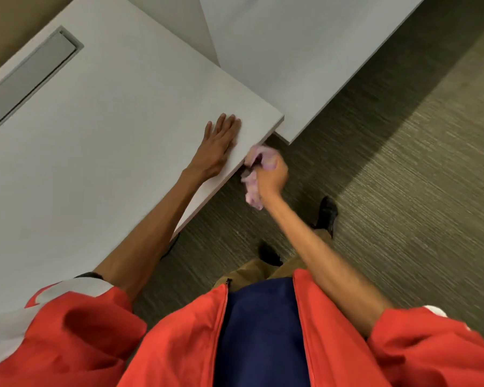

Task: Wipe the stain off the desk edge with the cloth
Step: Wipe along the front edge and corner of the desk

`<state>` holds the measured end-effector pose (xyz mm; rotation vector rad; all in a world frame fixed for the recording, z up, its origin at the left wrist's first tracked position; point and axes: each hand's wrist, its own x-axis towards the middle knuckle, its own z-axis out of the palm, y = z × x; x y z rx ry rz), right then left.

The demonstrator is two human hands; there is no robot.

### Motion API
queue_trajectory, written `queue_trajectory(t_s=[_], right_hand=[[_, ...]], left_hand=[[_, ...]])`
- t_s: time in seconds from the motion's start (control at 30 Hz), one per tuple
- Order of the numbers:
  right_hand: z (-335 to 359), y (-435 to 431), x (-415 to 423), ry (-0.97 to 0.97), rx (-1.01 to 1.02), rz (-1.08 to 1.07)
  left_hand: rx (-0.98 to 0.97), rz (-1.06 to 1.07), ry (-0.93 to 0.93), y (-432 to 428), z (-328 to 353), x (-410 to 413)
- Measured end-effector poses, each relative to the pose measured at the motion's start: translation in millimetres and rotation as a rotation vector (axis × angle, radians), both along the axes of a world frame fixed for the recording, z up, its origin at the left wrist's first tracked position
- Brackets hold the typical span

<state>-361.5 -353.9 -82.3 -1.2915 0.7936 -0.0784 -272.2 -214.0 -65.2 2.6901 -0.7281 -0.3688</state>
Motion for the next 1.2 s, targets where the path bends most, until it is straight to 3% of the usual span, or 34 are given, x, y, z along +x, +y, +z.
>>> queue_trajectory(t_s=[0.13,0.37,0.5,0.7,0.77,0.9,1.2], right_hand=[[-11,18,-21,-0.072,-0.138,0.118],[9,-42,53,0.059,-0.2,-0.137],[26,-53,63,0.021,-0.199,-0.152],[26,14,8,0.038,-0.104,-0.141],[23,35,-13,0.084,-0.05,-0.114],[21,52,-33,0.083,-0.224,0.063],[44,37,-44,-0.007,-0.253,0.169]], left_hand=[[-0.001,-0.017,0.029,-1,5,0],[-0.035,0.017,0.046,-1,12,-4],[-0.059,0.127,0.03,13,8,-16],[-0.135,0.352,0.025,56,5,-44],[-0.144,0.389,0.041,65,7,-49],[-0.178,0.49,0.079,68,9,-61],[-0.361,0.655,0.105,30,23,-101]])
